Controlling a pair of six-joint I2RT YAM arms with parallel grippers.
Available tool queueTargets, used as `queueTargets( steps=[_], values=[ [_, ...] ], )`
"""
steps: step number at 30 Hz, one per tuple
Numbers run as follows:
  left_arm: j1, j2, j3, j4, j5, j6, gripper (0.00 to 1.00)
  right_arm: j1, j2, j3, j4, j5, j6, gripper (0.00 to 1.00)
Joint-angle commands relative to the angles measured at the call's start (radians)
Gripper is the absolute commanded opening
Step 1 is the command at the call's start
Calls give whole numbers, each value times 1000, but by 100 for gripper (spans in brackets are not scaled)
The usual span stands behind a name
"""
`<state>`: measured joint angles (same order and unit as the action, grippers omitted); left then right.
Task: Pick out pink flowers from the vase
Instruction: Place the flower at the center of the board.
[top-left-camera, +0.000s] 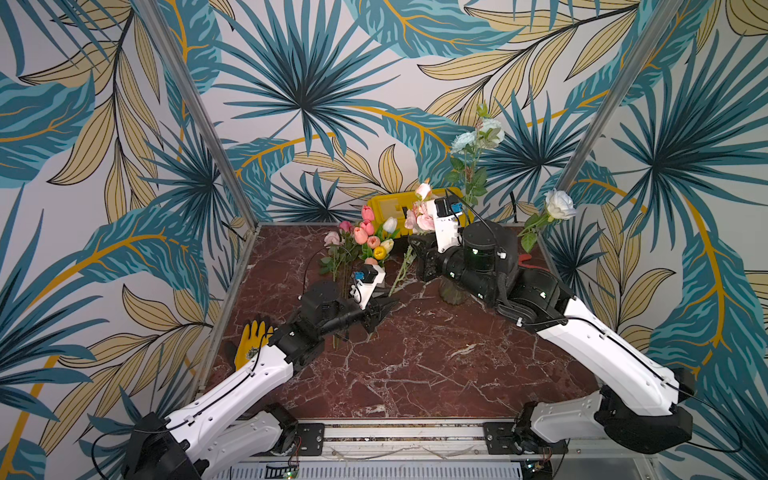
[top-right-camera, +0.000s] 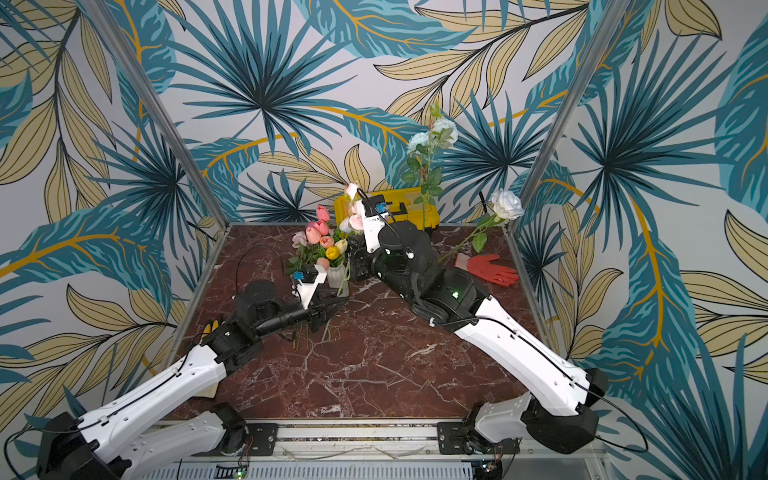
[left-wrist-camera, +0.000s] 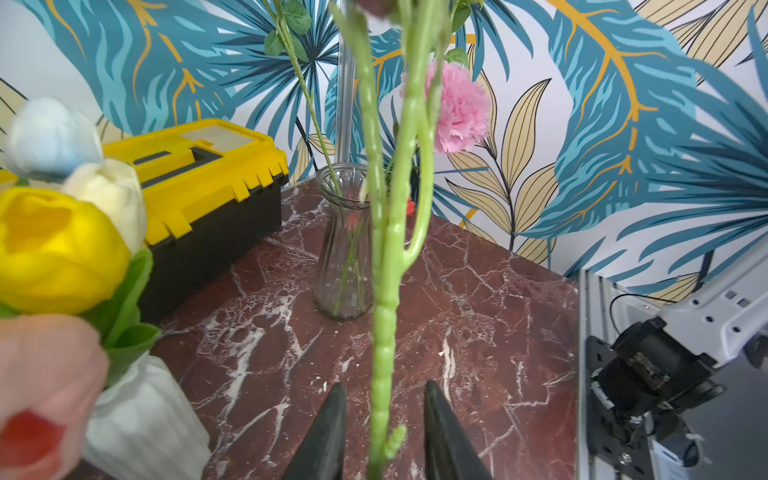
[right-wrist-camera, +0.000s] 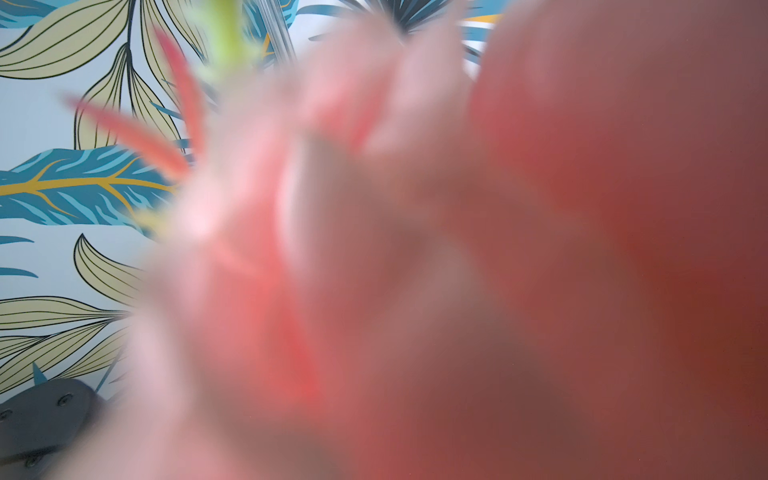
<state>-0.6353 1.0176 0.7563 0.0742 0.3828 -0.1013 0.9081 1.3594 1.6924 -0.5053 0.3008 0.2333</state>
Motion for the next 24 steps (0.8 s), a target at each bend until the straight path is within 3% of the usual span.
queueTargets(
  steps=[1,10,15,17,24],
  values=[
    [-2,-4,0,21,-28,5,33,5,-26,-22,27,-13,14,0],
    [-3,25,8,21,-15,10,17,6,-36,-43,37,-16,24,0],
    [-3,23,9,22,-5,11,0,4,-34,-46,31,-7,17,0],
    [-3,12,8,21,-4,13,0,5,-32,-46,29,0,12,0],
    [3,-50,0,21,-74,-9,0,5,-45,-54,25,3,-6,37]
  ],
)
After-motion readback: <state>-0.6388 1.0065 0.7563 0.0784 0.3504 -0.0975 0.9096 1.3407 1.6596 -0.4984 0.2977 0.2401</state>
